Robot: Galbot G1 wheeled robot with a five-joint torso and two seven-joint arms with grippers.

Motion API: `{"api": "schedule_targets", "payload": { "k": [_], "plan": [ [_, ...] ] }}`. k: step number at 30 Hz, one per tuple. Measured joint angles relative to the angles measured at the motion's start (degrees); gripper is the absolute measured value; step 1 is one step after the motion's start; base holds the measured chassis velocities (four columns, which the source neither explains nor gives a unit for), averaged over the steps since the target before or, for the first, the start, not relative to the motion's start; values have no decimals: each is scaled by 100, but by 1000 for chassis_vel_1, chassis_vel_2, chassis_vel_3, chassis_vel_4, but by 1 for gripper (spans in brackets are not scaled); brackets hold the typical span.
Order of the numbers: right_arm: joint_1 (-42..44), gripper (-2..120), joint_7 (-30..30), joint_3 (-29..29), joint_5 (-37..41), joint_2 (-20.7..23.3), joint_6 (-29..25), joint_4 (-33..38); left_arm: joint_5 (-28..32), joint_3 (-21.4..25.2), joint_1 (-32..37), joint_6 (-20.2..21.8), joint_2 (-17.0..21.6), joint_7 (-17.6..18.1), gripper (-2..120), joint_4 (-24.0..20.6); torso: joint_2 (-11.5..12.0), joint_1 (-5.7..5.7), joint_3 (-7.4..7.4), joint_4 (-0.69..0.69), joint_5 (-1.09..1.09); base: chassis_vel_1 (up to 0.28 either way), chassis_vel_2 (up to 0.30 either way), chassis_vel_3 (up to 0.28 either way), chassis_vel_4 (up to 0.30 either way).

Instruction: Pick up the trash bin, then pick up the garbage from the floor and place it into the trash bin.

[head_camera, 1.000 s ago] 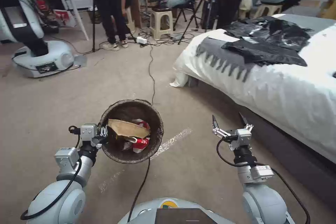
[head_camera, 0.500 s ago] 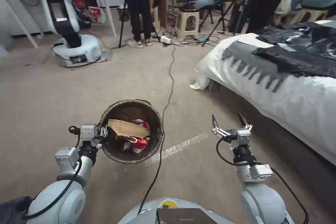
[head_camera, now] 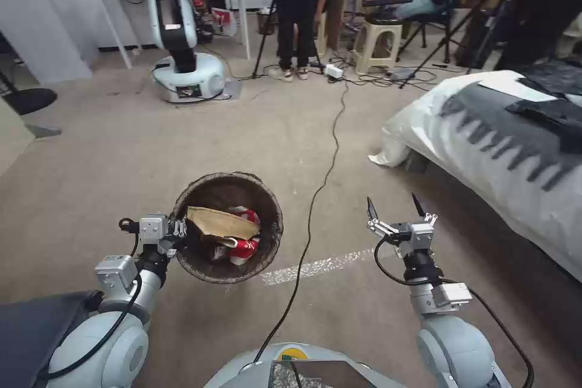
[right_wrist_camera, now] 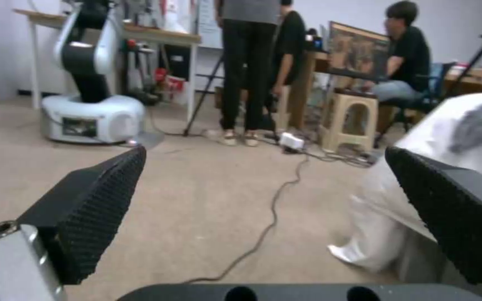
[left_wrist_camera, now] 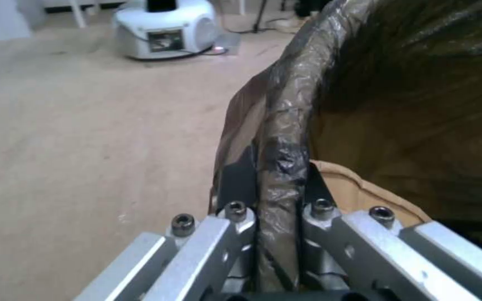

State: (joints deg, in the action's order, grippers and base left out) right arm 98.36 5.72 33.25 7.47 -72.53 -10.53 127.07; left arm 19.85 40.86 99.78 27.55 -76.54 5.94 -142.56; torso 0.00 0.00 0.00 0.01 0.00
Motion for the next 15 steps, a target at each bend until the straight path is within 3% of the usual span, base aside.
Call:
{"api": "schedule_targets", "payload": {
  "k": [15],
  "plan": [
    [-10,100,24,17,15,18,8,25,-53,-18,6,-59,-14,9,3,16,0,0,0,2,0,83,76,81,76]
  ]
}}
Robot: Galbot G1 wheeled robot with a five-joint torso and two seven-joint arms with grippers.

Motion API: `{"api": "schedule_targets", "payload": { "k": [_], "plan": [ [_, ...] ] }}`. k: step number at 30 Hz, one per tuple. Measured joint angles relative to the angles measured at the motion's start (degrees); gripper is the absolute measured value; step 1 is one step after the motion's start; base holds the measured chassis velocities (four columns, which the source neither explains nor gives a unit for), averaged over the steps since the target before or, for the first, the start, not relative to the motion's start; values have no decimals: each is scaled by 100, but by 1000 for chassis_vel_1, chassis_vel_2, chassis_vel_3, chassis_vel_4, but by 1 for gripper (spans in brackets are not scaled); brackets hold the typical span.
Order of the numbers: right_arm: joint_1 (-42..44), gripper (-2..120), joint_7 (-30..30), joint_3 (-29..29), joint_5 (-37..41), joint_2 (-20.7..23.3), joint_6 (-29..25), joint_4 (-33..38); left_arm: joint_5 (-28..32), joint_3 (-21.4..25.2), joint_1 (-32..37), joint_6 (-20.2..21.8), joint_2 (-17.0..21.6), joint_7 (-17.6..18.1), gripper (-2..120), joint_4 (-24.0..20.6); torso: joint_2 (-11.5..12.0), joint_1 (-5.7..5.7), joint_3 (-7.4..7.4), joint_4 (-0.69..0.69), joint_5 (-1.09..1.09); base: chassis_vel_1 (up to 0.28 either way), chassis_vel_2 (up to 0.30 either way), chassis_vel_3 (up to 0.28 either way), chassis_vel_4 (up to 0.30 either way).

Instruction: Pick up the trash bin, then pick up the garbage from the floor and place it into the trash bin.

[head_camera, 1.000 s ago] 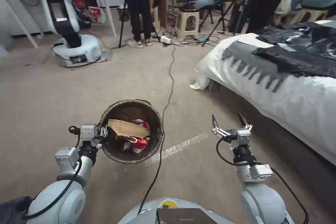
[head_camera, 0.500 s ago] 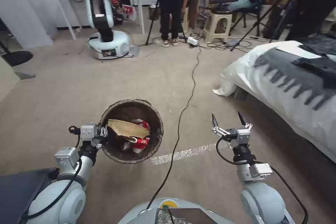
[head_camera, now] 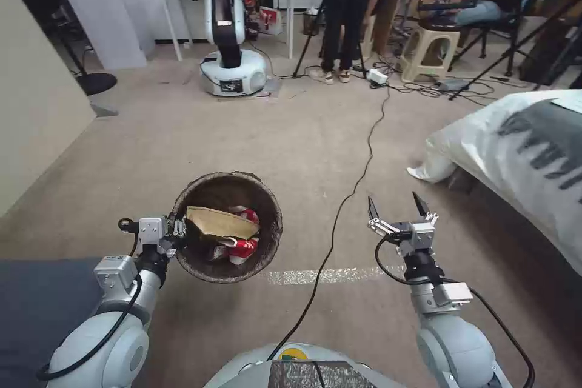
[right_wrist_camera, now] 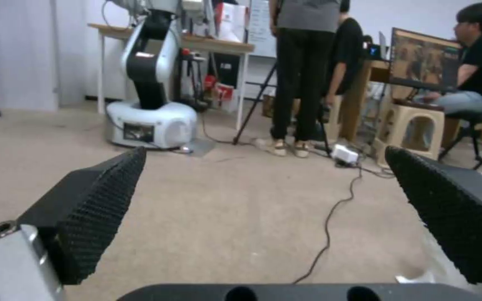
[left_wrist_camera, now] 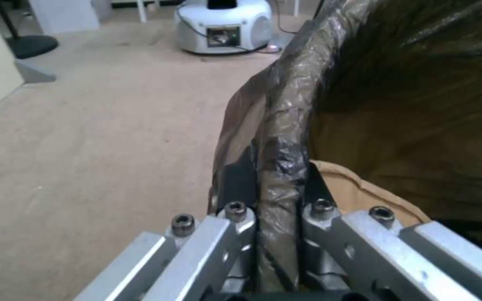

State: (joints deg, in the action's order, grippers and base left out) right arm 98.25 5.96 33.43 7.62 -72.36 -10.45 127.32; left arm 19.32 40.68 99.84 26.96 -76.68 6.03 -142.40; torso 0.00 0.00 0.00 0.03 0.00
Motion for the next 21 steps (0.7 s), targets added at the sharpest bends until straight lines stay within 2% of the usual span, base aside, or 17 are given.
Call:
{"api": "schedule_targets", "payload": {
  "k": [6,14,21],
  "plan": [
    [-9,100,16,44,39,54,16,15,-7,-16,-1,-9,-9,7,3,4,0,0,0,-6,1,0,0,0,0],
    [-12,100,17,49,47,67,23,40,0,-24,-1,37,-8,97,3,3,0,0,0,-3,0,0,0,0,0],
    [-15,100,28,44,60,81,24,50,277,-15,-10,603,107,266,3,-70,0,0,0,-3,0,0,0,0,0]
  ]
}}
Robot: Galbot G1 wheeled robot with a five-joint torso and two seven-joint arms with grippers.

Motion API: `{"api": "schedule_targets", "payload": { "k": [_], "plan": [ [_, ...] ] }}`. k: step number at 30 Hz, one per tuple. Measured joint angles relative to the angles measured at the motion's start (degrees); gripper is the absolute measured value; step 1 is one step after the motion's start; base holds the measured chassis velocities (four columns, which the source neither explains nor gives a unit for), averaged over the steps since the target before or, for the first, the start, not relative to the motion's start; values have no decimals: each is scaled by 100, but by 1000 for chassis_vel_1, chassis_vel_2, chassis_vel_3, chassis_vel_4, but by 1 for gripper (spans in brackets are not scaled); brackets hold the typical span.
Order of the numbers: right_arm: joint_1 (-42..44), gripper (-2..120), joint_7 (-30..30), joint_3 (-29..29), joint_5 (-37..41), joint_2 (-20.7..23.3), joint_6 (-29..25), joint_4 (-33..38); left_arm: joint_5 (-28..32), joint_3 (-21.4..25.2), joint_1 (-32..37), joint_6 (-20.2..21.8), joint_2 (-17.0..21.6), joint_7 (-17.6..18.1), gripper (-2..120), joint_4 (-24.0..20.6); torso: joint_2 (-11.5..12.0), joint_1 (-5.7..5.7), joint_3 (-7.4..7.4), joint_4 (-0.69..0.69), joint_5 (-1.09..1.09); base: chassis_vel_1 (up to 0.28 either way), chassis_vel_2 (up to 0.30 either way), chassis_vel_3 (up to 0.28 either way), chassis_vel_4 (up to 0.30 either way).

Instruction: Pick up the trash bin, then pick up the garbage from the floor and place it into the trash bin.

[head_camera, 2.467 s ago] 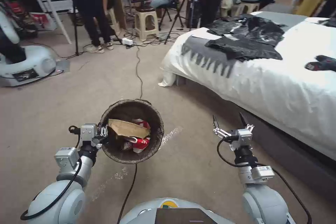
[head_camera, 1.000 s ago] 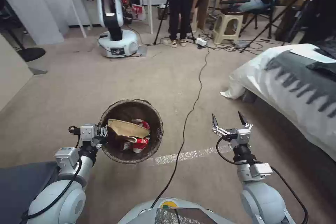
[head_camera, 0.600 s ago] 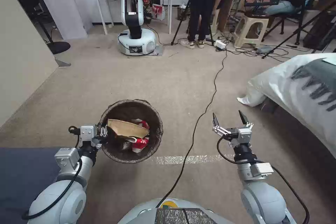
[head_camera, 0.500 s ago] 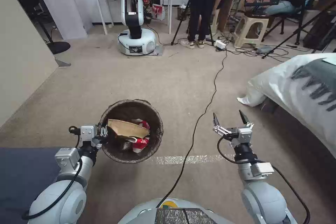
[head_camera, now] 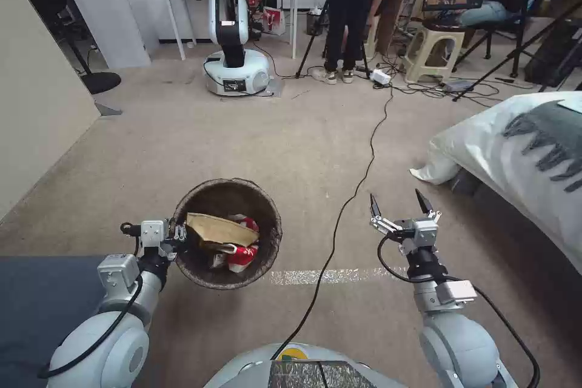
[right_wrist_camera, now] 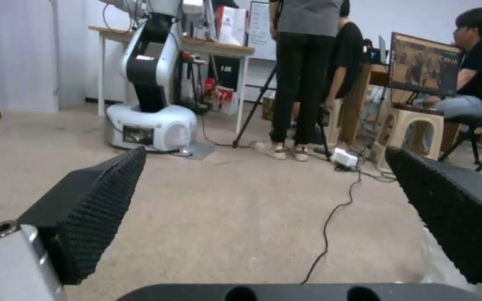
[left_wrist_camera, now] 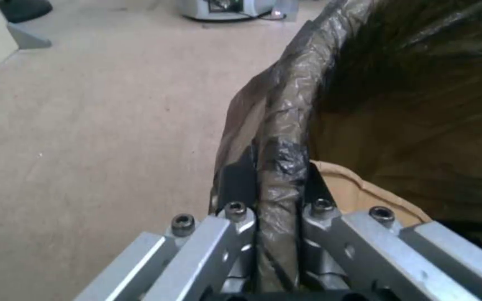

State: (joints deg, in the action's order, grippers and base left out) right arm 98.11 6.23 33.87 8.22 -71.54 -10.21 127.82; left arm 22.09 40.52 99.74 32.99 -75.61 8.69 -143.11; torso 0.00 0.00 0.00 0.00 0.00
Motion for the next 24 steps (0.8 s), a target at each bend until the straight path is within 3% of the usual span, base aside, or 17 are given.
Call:
{"api": "schedule_targets", "payload": {
  "k": [15,24],
  "plan": [
    [-36,100,1,-24,2,18,-16,-48,805,8,-257,794,154,488,3,175,0,0,0,1,0,0,0,0,0],
    [-90,100,4,-49,12,48,-13,-105,1146,-25,-440,914,174,711,3,495,0,0,0,1,0,0,0,0,0]
  ]
}}
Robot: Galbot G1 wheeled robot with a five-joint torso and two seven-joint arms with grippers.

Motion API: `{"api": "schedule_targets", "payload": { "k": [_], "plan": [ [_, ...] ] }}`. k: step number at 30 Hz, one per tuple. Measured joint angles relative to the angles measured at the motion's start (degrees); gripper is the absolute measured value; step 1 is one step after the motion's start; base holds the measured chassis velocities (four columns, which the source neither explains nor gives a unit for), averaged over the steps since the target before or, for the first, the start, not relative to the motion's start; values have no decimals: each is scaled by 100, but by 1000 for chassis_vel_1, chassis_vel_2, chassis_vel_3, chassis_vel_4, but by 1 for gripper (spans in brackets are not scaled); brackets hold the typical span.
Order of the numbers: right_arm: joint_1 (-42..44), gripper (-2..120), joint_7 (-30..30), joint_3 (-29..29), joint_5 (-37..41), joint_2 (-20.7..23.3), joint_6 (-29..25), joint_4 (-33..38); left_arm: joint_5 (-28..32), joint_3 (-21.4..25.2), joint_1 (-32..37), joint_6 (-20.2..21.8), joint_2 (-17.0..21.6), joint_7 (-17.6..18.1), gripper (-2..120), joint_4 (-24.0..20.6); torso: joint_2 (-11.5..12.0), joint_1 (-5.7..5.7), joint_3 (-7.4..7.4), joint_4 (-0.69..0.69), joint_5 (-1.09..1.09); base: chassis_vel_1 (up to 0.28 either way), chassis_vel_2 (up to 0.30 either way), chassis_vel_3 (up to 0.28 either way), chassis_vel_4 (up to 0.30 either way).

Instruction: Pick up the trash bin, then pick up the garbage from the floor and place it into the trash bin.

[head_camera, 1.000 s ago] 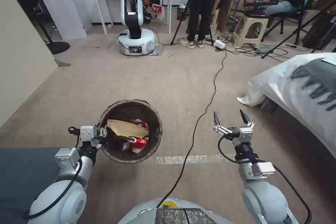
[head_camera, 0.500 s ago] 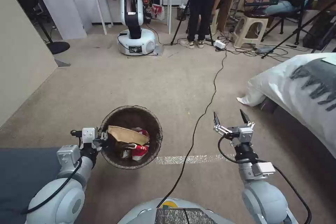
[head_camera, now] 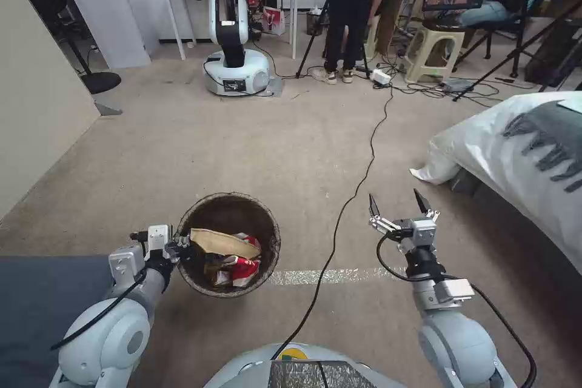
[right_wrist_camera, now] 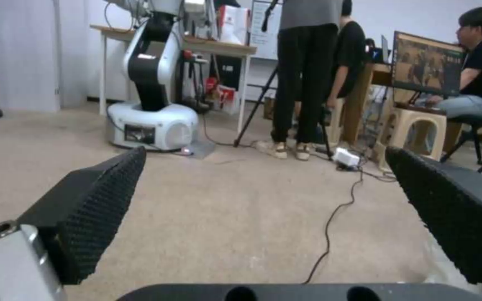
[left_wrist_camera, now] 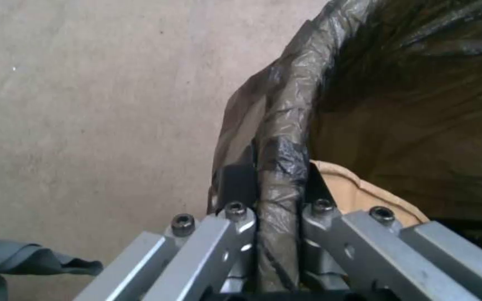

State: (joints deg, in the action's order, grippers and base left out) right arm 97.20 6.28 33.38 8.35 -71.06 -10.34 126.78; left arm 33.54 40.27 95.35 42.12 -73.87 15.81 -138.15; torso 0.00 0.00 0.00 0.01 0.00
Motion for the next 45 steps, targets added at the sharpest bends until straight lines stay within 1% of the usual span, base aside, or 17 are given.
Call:
{"api": "schedule_targets", "payload": {
  "k": [12,23,39,45],
  "plan": [
    [-87,100,39,-115,-38,-7,2,-63,118,-70,-94,22,26,73,3,345,0,0,0,0,0,0,0,0,0],
    [-87,100,43,-158,-62,-8,3,-65,175,-118,-83,24,-8,73,3,479,0,0,0,-1,0,0,0,0,0],
    [-74,100,54,-169,-107,-37,-20,-71,323,-238,-173,9,-10,73,3,880,0,0,0,-1,0,0,0,0,0],
    [-75,100,62,-177,-120,-49,-25,-71,334,-288,-261,6,-5,72,3,1095,0,0,0,0,0,0,0,0,0]
  ]
}}
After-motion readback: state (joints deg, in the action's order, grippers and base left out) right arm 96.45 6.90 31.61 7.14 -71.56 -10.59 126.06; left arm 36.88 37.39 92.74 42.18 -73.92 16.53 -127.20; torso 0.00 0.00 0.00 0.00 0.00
